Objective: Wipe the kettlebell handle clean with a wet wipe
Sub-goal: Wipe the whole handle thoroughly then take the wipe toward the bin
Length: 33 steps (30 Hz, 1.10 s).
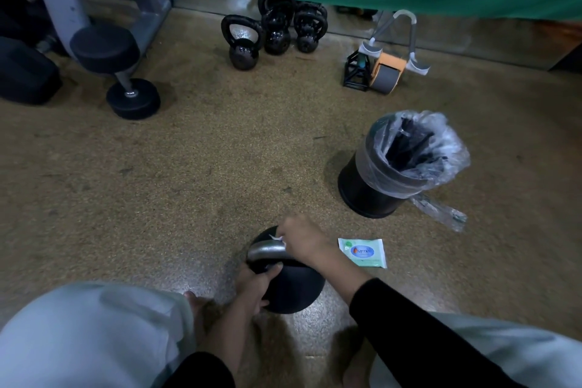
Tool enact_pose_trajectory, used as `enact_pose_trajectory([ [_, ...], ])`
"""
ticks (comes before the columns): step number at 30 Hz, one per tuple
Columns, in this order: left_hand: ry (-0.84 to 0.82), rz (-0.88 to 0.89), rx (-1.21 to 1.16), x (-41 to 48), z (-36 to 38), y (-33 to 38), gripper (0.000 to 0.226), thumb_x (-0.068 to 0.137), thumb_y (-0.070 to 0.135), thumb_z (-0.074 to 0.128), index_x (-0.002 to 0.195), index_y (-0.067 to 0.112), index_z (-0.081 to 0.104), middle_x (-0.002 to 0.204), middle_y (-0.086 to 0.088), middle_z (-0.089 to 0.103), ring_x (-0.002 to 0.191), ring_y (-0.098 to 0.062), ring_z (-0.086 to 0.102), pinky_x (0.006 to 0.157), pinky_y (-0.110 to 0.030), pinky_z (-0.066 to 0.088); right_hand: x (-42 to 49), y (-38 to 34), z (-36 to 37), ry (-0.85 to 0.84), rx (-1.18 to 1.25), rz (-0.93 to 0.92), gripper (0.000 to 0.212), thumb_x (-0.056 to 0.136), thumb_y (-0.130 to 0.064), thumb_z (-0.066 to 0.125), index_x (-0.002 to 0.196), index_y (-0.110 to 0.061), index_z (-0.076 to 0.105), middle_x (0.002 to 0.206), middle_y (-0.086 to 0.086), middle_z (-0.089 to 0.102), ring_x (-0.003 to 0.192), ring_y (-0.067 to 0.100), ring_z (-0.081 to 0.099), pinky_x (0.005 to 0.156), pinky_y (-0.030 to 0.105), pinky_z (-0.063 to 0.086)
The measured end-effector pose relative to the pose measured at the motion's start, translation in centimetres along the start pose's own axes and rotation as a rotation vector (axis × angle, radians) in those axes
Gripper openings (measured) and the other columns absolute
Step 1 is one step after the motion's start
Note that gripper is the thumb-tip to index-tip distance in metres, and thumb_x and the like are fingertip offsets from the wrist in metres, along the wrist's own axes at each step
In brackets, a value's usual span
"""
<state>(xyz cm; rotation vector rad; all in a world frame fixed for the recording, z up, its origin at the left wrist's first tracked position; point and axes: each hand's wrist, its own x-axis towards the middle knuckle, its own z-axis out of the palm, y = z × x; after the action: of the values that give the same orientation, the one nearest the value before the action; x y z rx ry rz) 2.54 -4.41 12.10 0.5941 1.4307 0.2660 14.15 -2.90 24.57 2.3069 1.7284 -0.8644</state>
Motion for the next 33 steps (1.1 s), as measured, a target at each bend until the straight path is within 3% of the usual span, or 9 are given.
enact_pose_trajectory([
  [9, 0.016, -0.010, 0.020, 0.1, -0.2, -0.1, 0.060, 0.079, 0.021, 0.079, 0.129, 0.016, 0.047, 0.131, -0.010, 0.054, 0.122, -0.034, 0.049, 0.077, -0.048, 0.047, -0.7, 0.4, 0.5, 0.075, -0.002, 0.058, 0.029, 0.090, -0.007, 0.050, 0.116, -0.011, 0.064, 0.117, 0.016, 0.061, 0.109, 0.034, 0.059, 0.090, 0.035, 0.047],
  [15, 0.007, -0.009, 0.019, 0.0, -0.3, 0.0, 0.061, 0.079, 0.022, 0.079, 0.131, 0.017, 0.047, 0.131, -0.008, 0.054, 0.122, -0.034, 0.049, 0.078, -0.047, 0.047, -0.8, 1.2, 0.3, 0.090, 0.053, 0.054, 0.027, 0.089, -0.009, 0.051, 0.107, -0.016, 0.070, 0.111, 0.014, 0.064, 0.106, 0.032, 0.060, 0.086, 0.033, 0.048],
  [21, -0.002, -0.007, 0.012, 0.4, -0.1, -0.1, 0.058, 0.080, 0.020, 0.078, 0.129, 0.015, 0.048, 0.132, -0.010, 0.056, 0.123, -0.035, 0.049, 0.081, -0.051, 0.046, -2.7, 0.8, 1.6, 0.129, 0.006, -0.016, 0.033, 0.086, -0.005, 0.050, 0.112, -0.019, 0.066, 0.108, 0.013, 0.065, 0.104, 0.034, 0.060, 0.085, 0.034, 0.048],
  [25, 0.013, -0.011, 0.019, 0.5, -0.2, -0.2, 0.063, 0.076, 0.024, 0.081, 0.130, 0.016, 0.048, 0.131, -0.009, 0.056, 0.118, -0.032, 0.051, 0.079, -0.049, 0.048, -3.0, 2.2, 2.0, 0.192, 0.034, 0.039, 0.044, 0.086, -0.005, 0.048, 0.122, -0.027, 0.062, 0.110, 0.012, 0.066, 0.105, 0.033, 0.061, 0.089, 0.035, 0.047],
  [33, 0.024, 0.002, 0.032, 0.7, -0.1, -0.3, 0.060, 0.076, 0.022, 0.081, 0.127, 0.016, 0.051, 0.127, -0.009, 0.059, 0.120, -0.035, 0.051, 0.078, -0.050, 0.049, -5.2, 1.2, 3.2, 0.269, -0.006, -0.010, 0.032, 0.086, -0.002, 0.043, 0.110, -0.016, 0.059, 0.107, 0.009, 0.065, 0.097, 0.031, 0.063, 0.078, 0.037, 0.048],
])
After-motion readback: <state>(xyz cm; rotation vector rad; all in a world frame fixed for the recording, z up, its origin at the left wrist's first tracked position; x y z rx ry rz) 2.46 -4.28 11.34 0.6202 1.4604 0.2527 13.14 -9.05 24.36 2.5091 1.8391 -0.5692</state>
